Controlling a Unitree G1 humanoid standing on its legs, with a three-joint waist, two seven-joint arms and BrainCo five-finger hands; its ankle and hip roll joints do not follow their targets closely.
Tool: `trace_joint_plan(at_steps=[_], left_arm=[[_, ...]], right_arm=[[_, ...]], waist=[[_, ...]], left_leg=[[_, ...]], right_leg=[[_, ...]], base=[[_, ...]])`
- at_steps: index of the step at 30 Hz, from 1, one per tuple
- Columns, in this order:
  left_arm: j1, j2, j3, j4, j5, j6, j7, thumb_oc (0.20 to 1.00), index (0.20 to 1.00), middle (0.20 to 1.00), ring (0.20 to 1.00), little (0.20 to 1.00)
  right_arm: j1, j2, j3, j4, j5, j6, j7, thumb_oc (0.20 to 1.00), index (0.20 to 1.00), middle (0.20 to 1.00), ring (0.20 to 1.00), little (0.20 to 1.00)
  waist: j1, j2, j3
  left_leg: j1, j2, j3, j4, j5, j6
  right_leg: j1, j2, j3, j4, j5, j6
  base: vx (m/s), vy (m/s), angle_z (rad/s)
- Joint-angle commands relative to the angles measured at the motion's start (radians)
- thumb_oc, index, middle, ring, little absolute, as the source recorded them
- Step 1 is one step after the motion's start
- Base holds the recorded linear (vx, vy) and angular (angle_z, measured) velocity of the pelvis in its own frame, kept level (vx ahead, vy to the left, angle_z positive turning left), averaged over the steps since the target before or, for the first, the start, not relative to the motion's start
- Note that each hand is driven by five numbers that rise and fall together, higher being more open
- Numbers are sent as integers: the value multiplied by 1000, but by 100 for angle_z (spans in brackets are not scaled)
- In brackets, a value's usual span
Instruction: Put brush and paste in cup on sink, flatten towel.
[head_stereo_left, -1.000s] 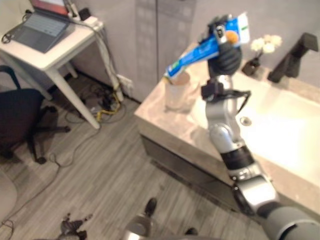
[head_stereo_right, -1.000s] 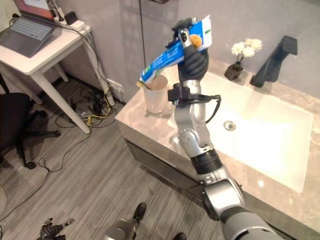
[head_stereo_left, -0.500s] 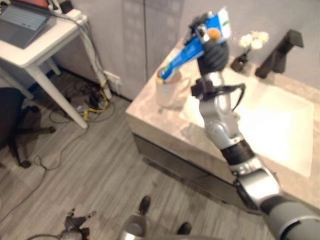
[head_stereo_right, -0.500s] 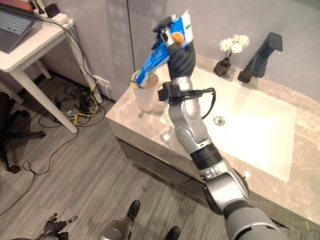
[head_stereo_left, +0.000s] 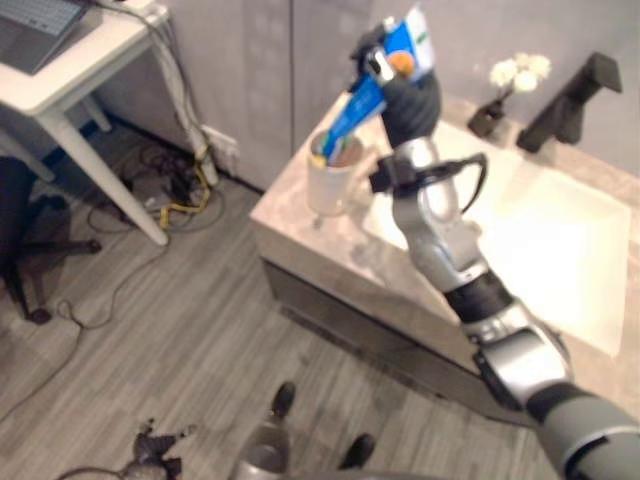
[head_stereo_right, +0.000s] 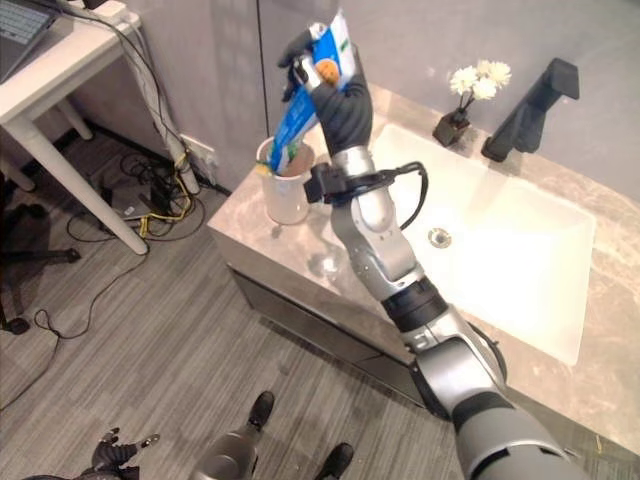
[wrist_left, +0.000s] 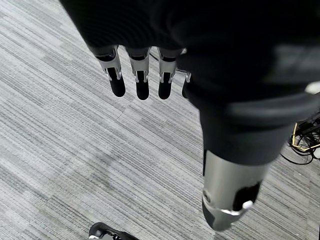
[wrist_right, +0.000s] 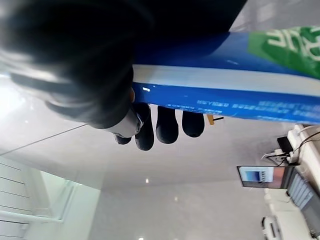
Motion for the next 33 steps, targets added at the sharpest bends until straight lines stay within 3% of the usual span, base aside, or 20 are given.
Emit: trace_joint_plan(at_steps=[1, 7, 8, 9, 23, 29, 31, 33], left_arm=[[-27, 21, -27, 63, 4, -26, -2, 1000, 1000, 1000, 1000, 1000], [-24, 15, -30, 64, -2, -30, -1, 1000, 1000, 1000, 1000, 1000], [-22, 13, -32, 68, 0, -30, -4, 1000, 1000, 1000, 1000, 1000], [-22, 12, -32, 68, 0, -30, -4, 1000, 1000, 1000, 1000, 1000], [-32, 4, -84, 41, 28, -36, -17, 1000, 1000, 1000, 1000, 1000], [-39, 10, -147, -62, 58, -48, -24, 1000, 1000, 1000, 1000, 1000], [-16, 33, -195, -202, 74, -61, -57, 1000, 1000, 1000, 1000, 1000], [6, 58, -217, -283, 97, -63, -74, 1000, 1000, 1000, 1000, 1000]], right_arm=[[-130, -54, 43, 4, -45, -40, 13, 200, 200, 200, 200, 200], [-144, -65, 72, 17, -67, -29, 20, 200, 200, 200, 200, 200], [-148, -67, 78, 21, -73, -27, 21, 432, 432, 432, 432, 432], [-148, -67, 78, 21, -73, -27, 21, 1000, 1000, 1000, 1000, 1000], [-189, -87, 99, 50, -230, -1, -28, 1000, 1000, 1000, 1000, 1000], [-166, -73, -6, 7, -383, -11, -144, 1000, 1000, 1000, 1000, 1000], [-127, -84, -95, -42, -491, -6, -208, 1000, 1000, 1000, 1000, 1000], [-104, -86, -126, -59, -502, -8, -218, 1000, 1000, 1000, 1000, 1000]], waist=[[5, 14, -14], [-3, 10, -14], [-6, 10, -13], [-5, 10, -12], [-17, 21, -22], [-17, 45, -40], [-24, 69, -53], [-24, 76, -55]], left_leg=[[9, 10, -39, -1, -54, 46], [10, 11, -28, -1, -56, 47], [11, 12, -25, -1, -56, 47], [11, 13, -25, -1, -56, 47], [33, 22, -5, -1, -61, 45], [63, 28, 10, -1, -70, 46], [82, 29, 20, -1, -77, 50], [93, 30, 28, -1, -81, 52]], right_leg=[[37, -5, 21, 5, -5, 2], [30, -4, 31, 5, -1, 3], [28, -3, 35, 5, 0, 4], [28, -3, 35, 5, 0, 3], [37, 1, 53, 5, 3, 3], [58, 2, 64, 5, -2, 2], [74, 1, 70, 5, -6, 4], [81, 1, 76, 5, -7, 4]], base=[[7, 17, -6], [2, 17, -7], [-3, 10, -4], [-8, 10, -4], [-15, -12, -6], [-33, -26, -5], [-20, -8, -3], [-36, -4, -12]])
